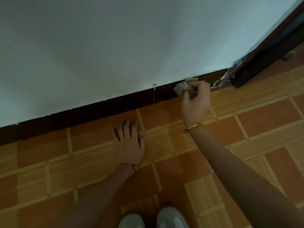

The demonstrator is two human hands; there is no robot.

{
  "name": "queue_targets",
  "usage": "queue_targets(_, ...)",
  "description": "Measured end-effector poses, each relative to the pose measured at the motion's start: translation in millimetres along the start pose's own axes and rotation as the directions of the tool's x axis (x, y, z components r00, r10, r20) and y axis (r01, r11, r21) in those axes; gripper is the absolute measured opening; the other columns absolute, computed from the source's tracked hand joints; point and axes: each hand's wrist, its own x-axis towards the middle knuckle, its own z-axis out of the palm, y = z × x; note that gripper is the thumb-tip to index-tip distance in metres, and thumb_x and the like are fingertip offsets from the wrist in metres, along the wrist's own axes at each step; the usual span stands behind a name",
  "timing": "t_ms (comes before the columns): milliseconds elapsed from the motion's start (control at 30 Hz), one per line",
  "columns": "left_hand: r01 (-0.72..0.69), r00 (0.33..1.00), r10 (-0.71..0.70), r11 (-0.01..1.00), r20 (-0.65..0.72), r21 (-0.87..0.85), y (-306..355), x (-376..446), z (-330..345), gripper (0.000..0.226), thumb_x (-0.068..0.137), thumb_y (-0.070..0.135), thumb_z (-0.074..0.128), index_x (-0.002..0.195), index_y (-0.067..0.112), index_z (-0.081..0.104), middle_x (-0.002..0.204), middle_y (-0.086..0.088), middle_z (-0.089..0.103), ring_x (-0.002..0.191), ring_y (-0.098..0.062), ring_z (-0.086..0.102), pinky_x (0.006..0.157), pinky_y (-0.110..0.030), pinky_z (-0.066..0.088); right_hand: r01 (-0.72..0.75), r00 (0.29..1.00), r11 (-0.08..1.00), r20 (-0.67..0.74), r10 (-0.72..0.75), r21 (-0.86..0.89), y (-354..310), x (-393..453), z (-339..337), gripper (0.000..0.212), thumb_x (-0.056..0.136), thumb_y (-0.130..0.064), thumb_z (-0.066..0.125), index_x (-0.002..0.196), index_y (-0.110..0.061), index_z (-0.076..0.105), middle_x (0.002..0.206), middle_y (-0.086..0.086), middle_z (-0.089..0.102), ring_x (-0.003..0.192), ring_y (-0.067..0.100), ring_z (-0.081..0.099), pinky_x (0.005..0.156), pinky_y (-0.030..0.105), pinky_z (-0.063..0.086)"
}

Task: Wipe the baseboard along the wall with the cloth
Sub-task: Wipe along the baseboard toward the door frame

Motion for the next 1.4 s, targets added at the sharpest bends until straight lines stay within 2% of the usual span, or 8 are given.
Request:
queue_targets(133,-0.008,1.000,0.008,1.000,-0.002,0.010,-2,-1,1,0.050,0.095,0.030,0.043,0.141,0.012,0.050,0.148,-0.013,0.044,0.142,-0.035,0.035,0.120,-0.065,0.013,0.157,0.968,0.986,0.192,-0.163,0.048,-13,-25,17,0.021,0.077,0.006,0.068,0.091,-0.007,0.059,0.104,0.004,0.054,0.085,0.005,0.053,0.070,0.005,0.045)
queue_targets(267,-0.013,1.000,0.013,1.000,0.010,0.011,-2,-1,-1,0.050,0.096,0.030,0.042,0.142,0.012,0.049,0.148,-0.013,0.044,0.141,-0.035,0.036,0.120,-0.064,0.013,0.102,0.991,0.995,0.092,-0.101,-0.005,-3,-9,7,0.020,0.077,0.006,0.067,0.091,-0.006,0.059,0.101,0.004,0.055,0.084,0.008,0.053,0.069,0.005,0.043)
queue_targets(400,-0.004,1.000,0.004,1.000,0.016,0.008,-1,-1,-1,0.052,0.095,0.030,0.040,0.143,0.012,0.049,0.149,-0.012,0.044,0.142,-0.035,0.035,0.120,-0.064,0.012,-0.075,0.996,0.995,-0.056,0.072,-0.058,15,24,-15,0.021,0.078,0.008,0.063,0.095,-0.002,0.059,0.106,0.012,0.058,0.086,0.012,0.054,0.070,-0.002,0.037)
queue_targets(633,0.005,0.999,-0.005,1.000,0.034,0.011,0,-1,-2,0.052,0.096,0.031,0.039,0.143,0.012,0.048,0.149,-0.012,0.043,0.143,-0.034,0.034,0.120,-0.065,0.012,0.008,0.996,0.998,0.091,-0.002,-0.063,7,-5,8,0.021,0.077,0.006,0.068,0.092,-0.005,0.057,0.107,0.007,0.054,0.087,0.002,0.048,0.074,-0.003,0.038)
queue_targets(800,-0.005,1.000,0.005,1.000,0.016,0.014,-1,-1,-2,0.052,0.095,0.031,0.040,0.143,0.012,0.049,0.149,-0.013,0.044,0.141,-0.036,0.036,0.119,-0.065,0.014,0.223,0.917,0.975,0.342,-0.204,-0.017,9,-34,30,0.025,0.075,0.005,0.071,0.092,-0.008,0.057,0.104,0.003,0.051,0.085,0.008,0.053,0.070,0.019,0.053)
queue_targets(1000,0.002,1.000,-0.002,1.000,0.020,0.000,-1,-1,-1,0.052,0.094,0.029,0.043,0.143,0.012,0.049,0.149,-0.012,0.044,0.142,-0.035,0.035,0.119,-0.065,0.014,0.021,0.965,0.964,0.257,0.050,-0.267,46,-1,10,0.027,0.080,0.009,0.060,0.104,-0.005,0.058,0.120,0.010,0.050,0.093,0.009,0.045,0.085,0.023,0.049)
queue_targets(1167,0.009,1.000,-0.009,1.000,0.029,0.003,0,0,-2,0.053,0.094,0.030,0.041,0.142,0.012,0.049,0.150,-0.013,0.043,0.142,-0.036,0.035,0.119,-0.066,0.013,0.050,0.970,0.943,0.240,0.032,-0.328,58,15,2,0.031,0.078,0.012,0.053,0.106,-0.001,0.054,0.118,0.016,0.048,0.098,0.028,0.053,0.078,0.029,0.046)
queue_targets(1400,0.008,0.999,-0.008,1.000,0.032,-0.002,0,0,-2,0.052,0.093,0.031,0.041,0.141,0.012,0.049,0.149,-0.013,0.043,0.142,-0.035,0.035,0.118,-0.066,0.015,0.195,0.906,0.966,0.408,-0.112,-0.168,31,-35,33,0.027,0.077,0.009,0.064,0.098,-0.007,0.056,0.110,0.009,0.049,0.088,0.020,0.054,0.073,0.028,0.052)
